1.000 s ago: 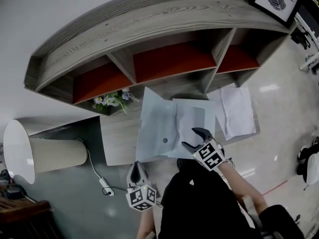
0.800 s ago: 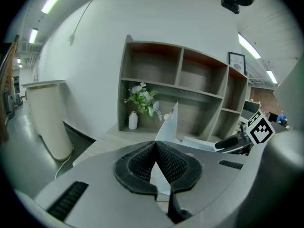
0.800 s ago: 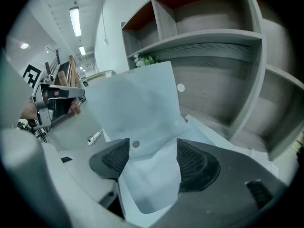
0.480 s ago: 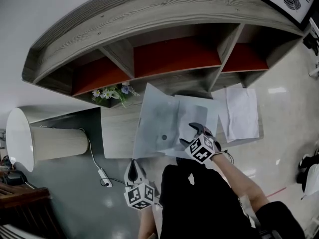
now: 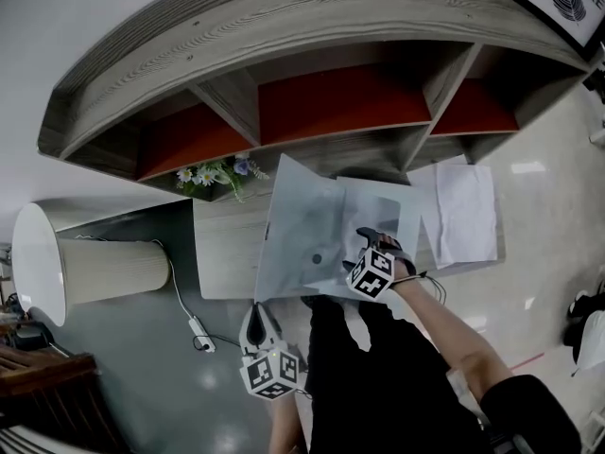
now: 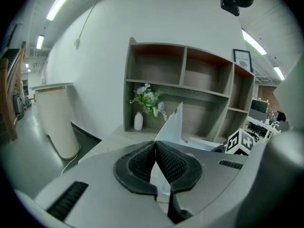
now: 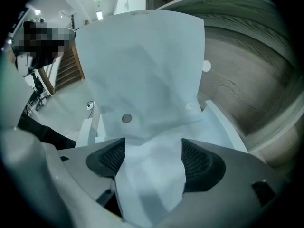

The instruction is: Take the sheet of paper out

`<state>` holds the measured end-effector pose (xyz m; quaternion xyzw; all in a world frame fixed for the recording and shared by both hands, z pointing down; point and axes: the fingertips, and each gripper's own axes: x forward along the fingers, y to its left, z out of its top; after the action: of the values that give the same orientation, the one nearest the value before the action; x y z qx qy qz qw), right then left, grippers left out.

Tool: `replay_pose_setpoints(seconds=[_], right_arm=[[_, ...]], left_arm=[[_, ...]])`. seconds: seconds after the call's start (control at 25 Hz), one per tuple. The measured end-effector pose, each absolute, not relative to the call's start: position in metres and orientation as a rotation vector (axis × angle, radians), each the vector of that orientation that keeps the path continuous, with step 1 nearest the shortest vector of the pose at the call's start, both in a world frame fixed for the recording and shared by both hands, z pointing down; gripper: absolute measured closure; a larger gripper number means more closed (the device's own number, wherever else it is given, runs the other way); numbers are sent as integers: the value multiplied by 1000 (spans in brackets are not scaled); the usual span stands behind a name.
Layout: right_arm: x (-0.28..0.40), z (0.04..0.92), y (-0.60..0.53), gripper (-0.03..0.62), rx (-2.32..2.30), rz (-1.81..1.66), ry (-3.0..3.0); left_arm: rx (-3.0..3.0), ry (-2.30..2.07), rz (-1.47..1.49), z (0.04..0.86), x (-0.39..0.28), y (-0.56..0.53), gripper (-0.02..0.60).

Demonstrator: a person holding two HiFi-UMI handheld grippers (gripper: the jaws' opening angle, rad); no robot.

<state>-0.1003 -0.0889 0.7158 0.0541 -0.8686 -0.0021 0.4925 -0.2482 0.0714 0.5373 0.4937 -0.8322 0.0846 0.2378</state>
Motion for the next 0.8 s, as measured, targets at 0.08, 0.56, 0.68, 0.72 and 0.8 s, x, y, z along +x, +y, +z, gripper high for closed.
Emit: replay_pose_setpoints(seconds=[0.08, 0.56, 0.68, 0.72, 0.8], right_arm=[[-104, 722, -88, 278, 121, -7, -2086], [-116, 757, -92, 275, 137, 80, -1978], [-116, 761, -92, 276, 134, 111, -1973], [-116, 761, -92, 276, 132, 117, -1973], [-116, 762, -92, 276, 129, 126, -1976]], left_arm=[[1365, -2270, 234, 537, -252, 70, 568], [1406, -2216, 270, 540, -259, 71, 568], [1417, -2208, 274, 540, -259, 71, 568], [1419, -2206, 273, 539, -260, 70, 568], [1421, -2203, 271, 540, -260, 70, 568]])
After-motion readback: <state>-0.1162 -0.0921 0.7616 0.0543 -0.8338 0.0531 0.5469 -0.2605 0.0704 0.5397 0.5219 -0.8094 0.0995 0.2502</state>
